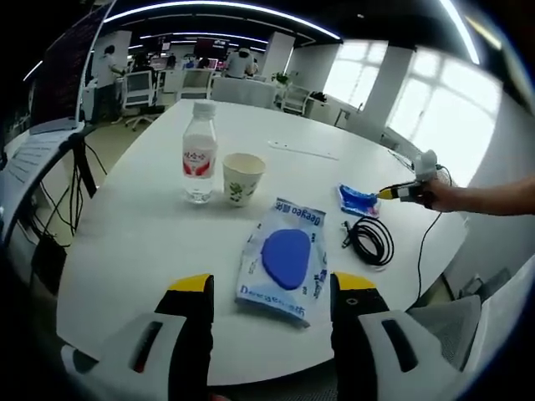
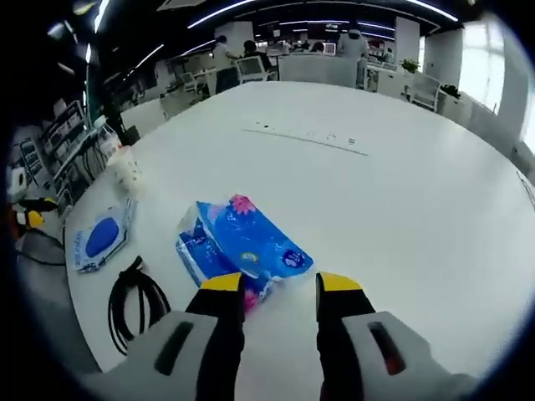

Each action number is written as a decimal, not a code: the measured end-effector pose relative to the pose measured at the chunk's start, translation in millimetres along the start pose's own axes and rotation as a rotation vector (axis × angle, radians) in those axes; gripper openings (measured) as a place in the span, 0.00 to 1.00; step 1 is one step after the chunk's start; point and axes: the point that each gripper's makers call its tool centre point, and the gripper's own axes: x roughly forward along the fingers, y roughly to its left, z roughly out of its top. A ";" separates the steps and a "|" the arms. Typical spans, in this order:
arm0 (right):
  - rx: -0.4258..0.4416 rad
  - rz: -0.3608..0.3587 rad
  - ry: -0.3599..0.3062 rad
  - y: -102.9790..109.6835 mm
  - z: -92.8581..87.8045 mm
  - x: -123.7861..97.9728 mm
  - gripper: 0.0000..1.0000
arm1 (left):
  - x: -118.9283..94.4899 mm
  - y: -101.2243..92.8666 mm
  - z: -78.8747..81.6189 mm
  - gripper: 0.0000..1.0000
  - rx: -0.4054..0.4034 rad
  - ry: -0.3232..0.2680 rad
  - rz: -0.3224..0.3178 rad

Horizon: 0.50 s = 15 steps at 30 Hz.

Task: Arrange the tabletop items into an orderly group along one side of the table until the central work area is clear of visible clutter.

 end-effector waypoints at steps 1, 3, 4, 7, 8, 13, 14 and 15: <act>0.015 -0.006 -0.002 1.2 -1.8 0.4 0.32 | -0.1 -0.5 0.5 0.56 0.000 -0.001 -0.001; 0.040 -0.007 0.009 5.6 -6.3 1.6 0.31 | 0.5 -1.5 1.2 0.56 0.003 0.000 -0.003; 0.052 -0.008 0.010 7.7 -7.1 2.2 0.31 | 0.7 -1.9 1.8 0.56 0.005 0.000 -0.004; 0.068 -0.009 0.018 10.4 -10.7 5.5 0.28 | 0.8 -1.9 3.8 0.56 0.007 -0.003 -0.005; 0.073 -0.009 0.020 9.5 -10.4 6.7 0.27 | 0.8 -1.6 4.2 0.56 0.007 -0.004 -0.004; 0.099 -0.031 0.048 7.1 -14.9 10.7 0.21 | -0.4 0.0 5.3 0.56 0.010 -0.004 -0.001; 0.104 -0.038 0.052 6.2 -16.1 11.0 0.20 | -0.7 0.4 5.3 0.56 0.008 -0.005 -0.002; 0.108 -0.041 0.054 5.9 -16.6 11.3 0.18 | -0.7 0.7 5.1 0.56 0.006 -0.005 -0.002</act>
